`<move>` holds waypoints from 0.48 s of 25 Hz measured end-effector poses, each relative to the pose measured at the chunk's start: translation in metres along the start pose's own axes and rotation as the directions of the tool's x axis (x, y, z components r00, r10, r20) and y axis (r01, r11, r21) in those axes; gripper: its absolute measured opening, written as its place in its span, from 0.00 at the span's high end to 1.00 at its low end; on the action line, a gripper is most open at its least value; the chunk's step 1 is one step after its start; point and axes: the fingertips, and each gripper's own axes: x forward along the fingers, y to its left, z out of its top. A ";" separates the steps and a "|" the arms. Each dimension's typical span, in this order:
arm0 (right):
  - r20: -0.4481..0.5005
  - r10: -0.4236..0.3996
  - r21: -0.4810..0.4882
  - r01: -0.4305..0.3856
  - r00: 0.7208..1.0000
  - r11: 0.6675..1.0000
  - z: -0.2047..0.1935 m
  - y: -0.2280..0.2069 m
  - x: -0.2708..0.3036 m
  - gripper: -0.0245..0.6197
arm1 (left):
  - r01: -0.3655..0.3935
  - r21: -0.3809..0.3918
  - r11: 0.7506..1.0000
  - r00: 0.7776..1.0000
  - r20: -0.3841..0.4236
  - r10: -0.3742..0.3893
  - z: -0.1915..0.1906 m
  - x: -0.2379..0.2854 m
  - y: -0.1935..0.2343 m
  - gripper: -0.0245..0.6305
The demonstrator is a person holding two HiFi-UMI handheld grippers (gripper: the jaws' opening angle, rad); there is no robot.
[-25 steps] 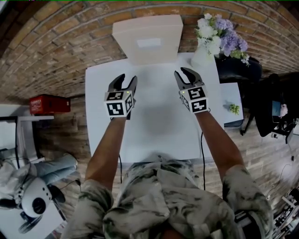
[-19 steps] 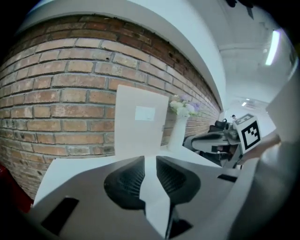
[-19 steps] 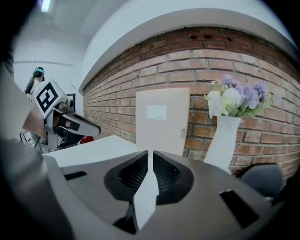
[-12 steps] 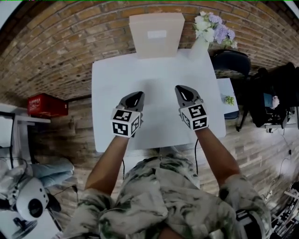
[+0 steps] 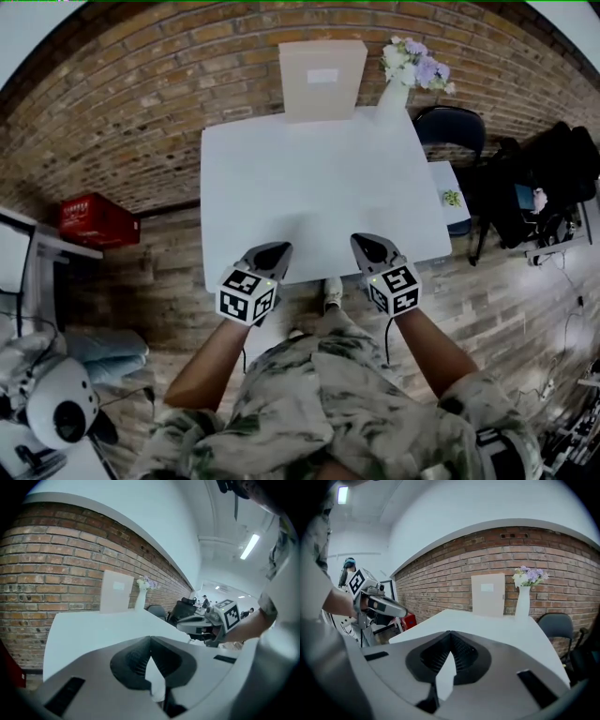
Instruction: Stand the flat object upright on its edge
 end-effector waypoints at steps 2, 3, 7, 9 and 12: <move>-0.011 0.003 0.012 -0.003 1.000 1.000 -0.012 0.022 -0.019 0.93 | -0.006 -0.002 1.000 1.000 0.005 0.006 -0.010 -0.025 -0.006 0.93; -0.018 0.005 0.017 -0.005 1.000 1.000 -0.017 0.032 -0.028 0.93 | -0.009 -0.002 1.000 1.000 0.010 0.009 -0.013 -0.037 -0.009 0.93; -0.033 0.017 0.025 -0.016 0.999 1.000 -0.033 0.067 -0.058 0.93 | -0.021 0.007 1.000 0.999 0.027 0.021 -0.025 -0.080 -0.022 0.93; -0.034 0.029 0.011 -0.029 0.999 1.000 -0.037 0.084 -0.071 0.93 | -0.014 -0.006 1.000 0.999 0.029 0.014 -0.035 -0.096 -0.031 0.93; -0.032 0.055 -0.001 -0.055 0.998 0.999 -0.040 0.111 -0.089 0.93 | 0.006 -0.027 1.000 1.000 0.020 -0.006 -0.054 -0.117 -0.047 0.93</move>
